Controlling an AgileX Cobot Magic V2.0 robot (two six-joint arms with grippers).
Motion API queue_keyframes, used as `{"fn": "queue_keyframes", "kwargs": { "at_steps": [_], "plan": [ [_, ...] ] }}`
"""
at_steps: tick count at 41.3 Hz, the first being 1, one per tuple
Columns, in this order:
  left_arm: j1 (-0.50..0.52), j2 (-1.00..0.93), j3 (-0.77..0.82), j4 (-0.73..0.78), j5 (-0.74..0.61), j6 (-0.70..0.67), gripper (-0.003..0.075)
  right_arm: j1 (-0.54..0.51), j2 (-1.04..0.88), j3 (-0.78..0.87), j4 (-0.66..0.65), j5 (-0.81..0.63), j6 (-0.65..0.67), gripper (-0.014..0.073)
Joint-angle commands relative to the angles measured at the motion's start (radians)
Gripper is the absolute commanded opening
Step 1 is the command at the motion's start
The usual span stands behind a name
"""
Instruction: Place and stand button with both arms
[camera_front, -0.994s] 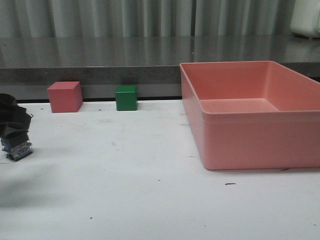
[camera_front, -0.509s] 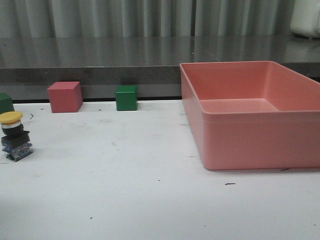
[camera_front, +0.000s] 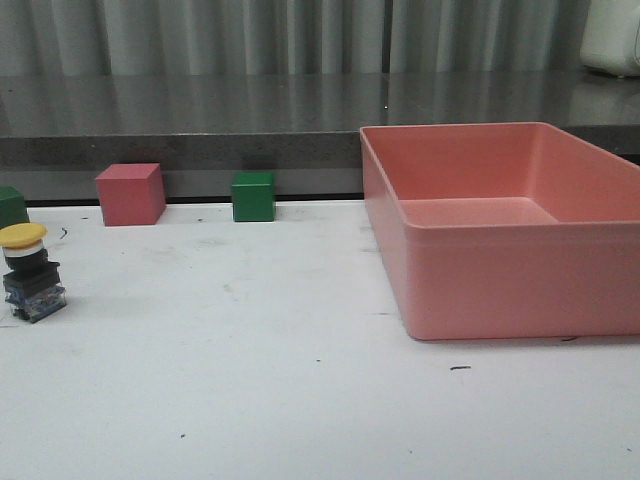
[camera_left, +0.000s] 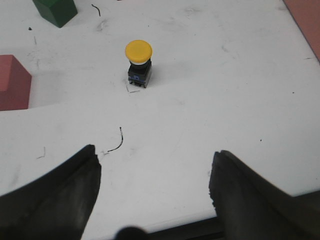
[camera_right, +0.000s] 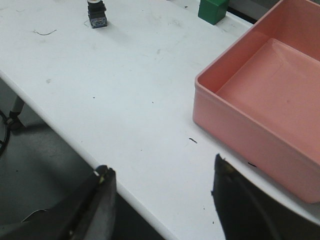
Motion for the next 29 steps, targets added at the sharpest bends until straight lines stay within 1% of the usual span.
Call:
{"fn": "queue_keyframes", "kwargs": {
  "at_steps": [1,18,20,21,23,27,29],
  "plan": [
    [0.001,-0.037,-0.035,0.012,-0.016,-0.001,0.046,-0.007,0.003,-0.026,-0.007,-0.065,-0.007,0.0447],
    [0.001,-0.069,-0.035,0.01,-0.014,-0.001,0.0459,-0.007,0.003,-0.026,-0.007,-0.065,-0.007,0.0447],
    [0.001,-0.069,-0.035,0.01,-0.014,-0.001,0.0449,-0.007,0.003,-0.026,-0.007,-0.065,-0.007,0.0435],
    [0.001,-0.069,-0.035,0.01,-0.014,-0.001,0.0431,-0.007,0.003,-0.026,-0.007,-0.065,-0.007,0.0419],
    [0.001,-0.069,-0.035,0.01,-0.014,-0.001,0.0384,-0.007,0.003,-0.026,-0.007,-0.065,-0.007,0.0351],
    [0.001,-0.069,-0.033,0.01,-0.018,-0.001,0.0272,-0.007,0.003,-0.026,-0.007,-0.065,-0.007,0.0167],
    [0.001,-0.069,-0.033,0.01,-0.021,-0.001,0.021,-0.007,0.003,-0.026,-0.007,-0.065,-0.007,0.0093]
  ]
}}
